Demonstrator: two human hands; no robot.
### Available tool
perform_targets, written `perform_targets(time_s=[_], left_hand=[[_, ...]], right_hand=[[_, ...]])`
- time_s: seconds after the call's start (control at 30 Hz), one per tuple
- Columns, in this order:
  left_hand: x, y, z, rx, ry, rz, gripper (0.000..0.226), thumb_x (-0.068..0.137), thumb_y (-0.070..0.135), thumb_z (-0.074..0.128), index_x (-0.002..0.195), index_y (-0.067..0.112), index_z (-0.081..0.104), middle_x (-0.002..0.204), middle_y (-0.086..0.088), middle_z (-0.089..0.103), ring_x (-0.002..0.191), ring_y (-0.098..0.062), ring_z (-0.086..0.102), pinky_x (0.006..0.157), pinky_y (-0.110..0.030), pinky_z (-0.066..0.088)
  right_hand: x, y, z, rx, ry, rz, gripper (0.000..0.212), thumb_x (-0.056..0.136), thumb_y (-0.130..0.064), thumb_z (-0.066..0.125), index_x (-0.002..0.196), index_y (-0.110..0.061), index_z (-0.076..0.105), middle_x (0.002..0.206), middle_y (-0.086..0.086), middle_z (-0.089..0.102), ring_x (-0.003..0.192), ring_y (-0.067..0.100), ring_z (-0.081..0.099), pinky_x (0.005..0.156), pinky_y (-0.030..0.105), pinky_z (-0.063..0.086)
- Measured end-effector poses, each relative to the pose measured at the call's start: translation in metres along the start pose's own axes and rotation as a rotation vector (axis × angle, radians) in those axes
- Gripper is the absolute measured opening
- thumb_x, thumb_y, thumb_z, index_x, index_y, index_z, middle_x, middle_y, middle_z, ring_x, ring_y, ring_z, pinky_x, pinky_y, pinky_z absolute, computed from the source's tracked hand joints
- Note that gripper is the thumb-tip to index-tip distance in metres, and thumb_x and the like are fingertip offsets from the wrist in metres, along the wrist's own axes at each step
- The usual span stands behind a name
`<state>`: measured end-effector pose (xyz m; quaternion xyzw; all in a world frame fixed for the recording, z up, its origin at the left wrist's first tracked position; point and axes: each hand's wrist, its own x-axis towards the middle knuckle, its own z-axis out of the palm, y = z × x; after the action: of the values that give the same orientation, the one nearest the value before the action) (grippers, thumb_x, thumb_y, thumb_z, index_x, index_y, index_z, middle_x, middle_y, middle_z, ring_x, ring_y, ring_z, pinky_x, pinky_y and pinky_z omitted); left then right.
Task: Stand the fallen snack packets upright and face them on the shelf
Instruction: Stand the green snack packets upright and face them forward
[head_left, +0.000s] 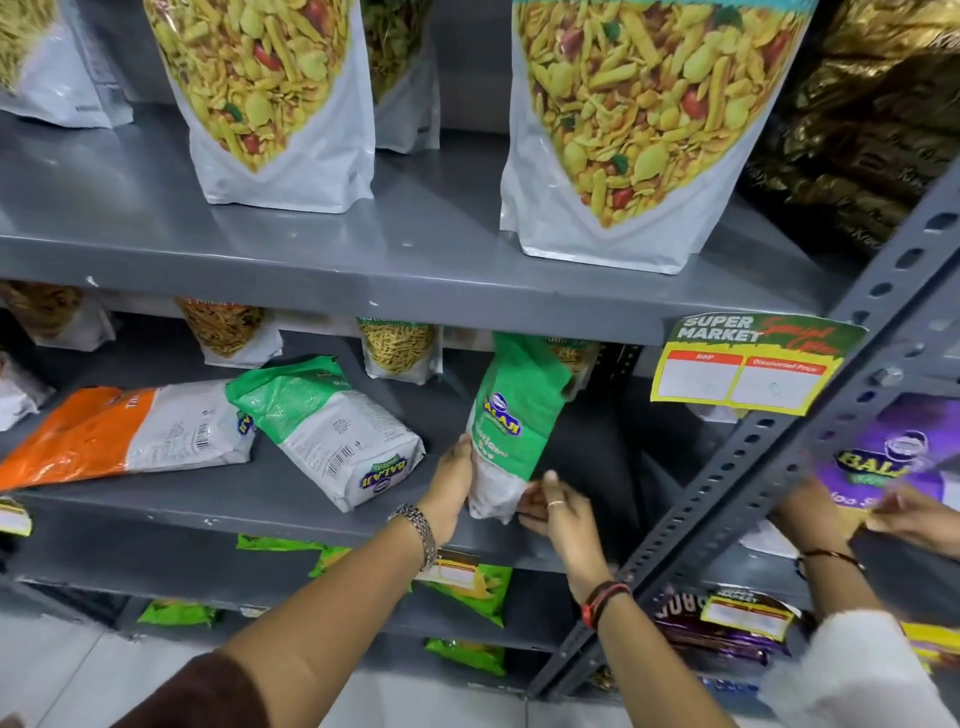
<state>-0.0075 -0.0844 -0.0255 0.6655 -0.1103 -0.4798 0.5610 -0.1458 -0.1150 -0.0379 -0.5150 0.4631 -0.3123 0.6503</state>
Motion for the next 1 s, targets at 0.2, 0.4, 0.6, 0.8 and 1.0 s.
perform_targets(time_s=[0.2,0.4,0.6,0.8,1.0], left_hand=[[0.007,0.004,0.002,-0.037,0.073,-0.026,0.053,0.096,0.041,0.034,0.129,0.003,0.05,0.138,-0.017,0.054,0.124,-0.03,0.053,0.107,-0.039,0.041],[-0.059,-0.034,0.003,0.082,0.123,0.094,0.028,0.098,0.035,0.035,0.106,0.016,0.052,0.122,-0.005,0.05,0.112,-0.017,0.047,0.087,-0.022,0.028],[-0.071,-0.044,0.019,0.069,-0.041,0.103,0.054,0.097,0.046,0.023,0.145,0.022,0.03,0.151,0.008,0.033,0.137,-0.007,0.03,0.119,-0.029,0.016],[-0.053,-0.031,0.026,-0.103,0.034,0.089,0.066,0.091,0.059,0.012,0.139,0.023,0.04,0.14,0.005,0.046,0.131,-0.01,0.04,0.115,-0.03,0.025],[-0.033,-0.018,0.014,-0.137,-0.036,0.11,0.065,0.091,0.058,0.006,0.141,0.026,0.033,0.138,0.001,0.046,0.135,-0.016,0.039,0.12,-0.035,0.02]], right_hand=[[0.004,-0.004,-0.003,-0.11,0.008,-0.023,0.037,0.099,-0.032,0.035,0.081,-0.014,0.062,0.08,0.006,0.068,0.072,0.018,0.066,0.065,0.027,0.053],[0.042,-0.036,-0.013,0.05,0.147,0.033,0.055,0.099,-0.042,0.025,0.132,-0.005,0.047,0.139,0.016,0.051,0.128,0.031,0.049,0.105,0.043,0.039],[0.068,-0.059,0.002,-0.008,-0.085,0.142,0.082,0.086,-0.069,0.006,0.149,-0.018,0.022,0.157,0.007,0.026,0.144,0.022,0.026,0.121,0.04,0.019],[0.047,-0.044,0.004,0.105,-0.031,0.162,0.082,0.088,-0.067,0.007,0.148,-0.014,0.025,0.156,0.009,0.03,0.143,0.025,0.028,0.12,0.045,0.021],[-0.001,-0.027,-0.009,0.18,0.011,0.048,0.07,0.092,-0.058,0.005,0.143,-0.023,0.035,0.15,-0.003,0.039,0.138,0.016,0.036,0.115,0.032,0.023]])
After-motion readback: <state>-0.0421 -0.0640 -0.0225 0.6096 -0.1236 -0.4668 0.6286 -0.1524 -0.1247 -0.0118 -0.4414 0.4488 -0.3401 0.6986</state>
